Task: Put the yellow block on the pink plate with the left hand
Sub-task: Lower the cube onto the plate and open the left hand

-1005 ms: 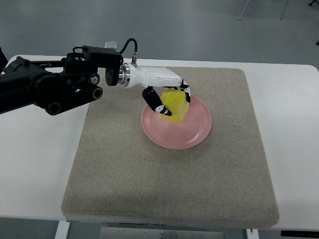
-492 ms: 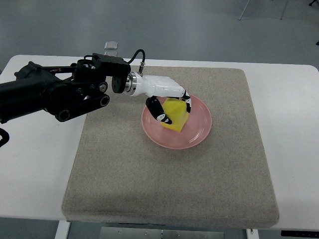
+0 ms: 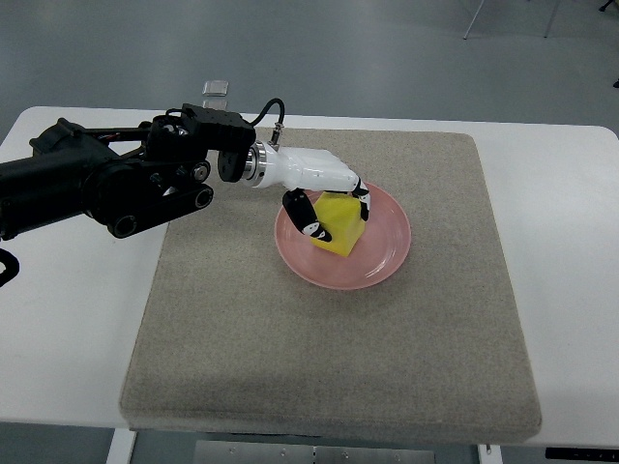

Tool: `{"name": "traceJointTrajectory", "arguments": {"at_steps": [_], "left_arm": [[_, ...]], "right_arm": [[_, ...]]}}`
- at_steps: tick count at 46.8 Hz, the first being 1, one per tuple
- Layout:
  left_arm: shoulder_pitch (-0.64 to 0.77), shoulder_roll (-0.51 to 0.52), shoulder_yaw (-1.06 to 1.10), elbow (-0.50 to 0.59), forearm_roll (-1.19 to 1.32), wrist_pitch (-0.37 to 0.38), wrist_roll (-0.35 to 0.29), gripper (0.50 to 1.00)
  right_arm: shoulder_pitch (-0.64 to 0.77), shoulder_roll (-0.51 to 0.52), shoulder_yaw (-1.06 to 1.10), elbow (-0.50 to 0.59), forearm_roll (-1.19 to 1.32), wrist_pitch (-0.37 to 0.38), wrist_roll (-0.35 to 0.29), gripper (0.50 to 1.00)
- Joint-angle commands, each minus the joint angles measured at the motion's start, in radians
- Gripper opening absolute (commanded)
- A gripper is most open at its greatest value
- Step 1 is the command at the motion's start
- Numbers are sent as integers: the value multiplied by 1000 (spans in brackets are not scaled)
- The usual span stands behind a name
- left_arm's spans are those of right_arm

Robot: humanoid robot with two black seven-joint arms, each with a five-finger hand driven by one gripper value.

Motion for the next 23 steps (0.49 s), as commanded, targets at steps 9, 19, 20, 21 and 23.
{"name": "traceJointTrajectory", "arguments": {"at_steps": [9,19,20,21,23], "left_arm": [[2,-1,-7,-2,-5,3,0,913],[2,2,-7,-3,-11,3,0,958],[2,2,-8,-5,-12,3,0,958],[2,2,-8,-5,-14,3,2,958],[2,3,-10,-3,-17,3,2,958]], "right_arm": [[0,0,0,0,0,0,0,924],[0,0,0,0,0,0,0,924],[0,0,0,0,0,0,0,924],[0,0,0,0,0,0,0,924],[0,0,0,0,0,0,0,924]]}}
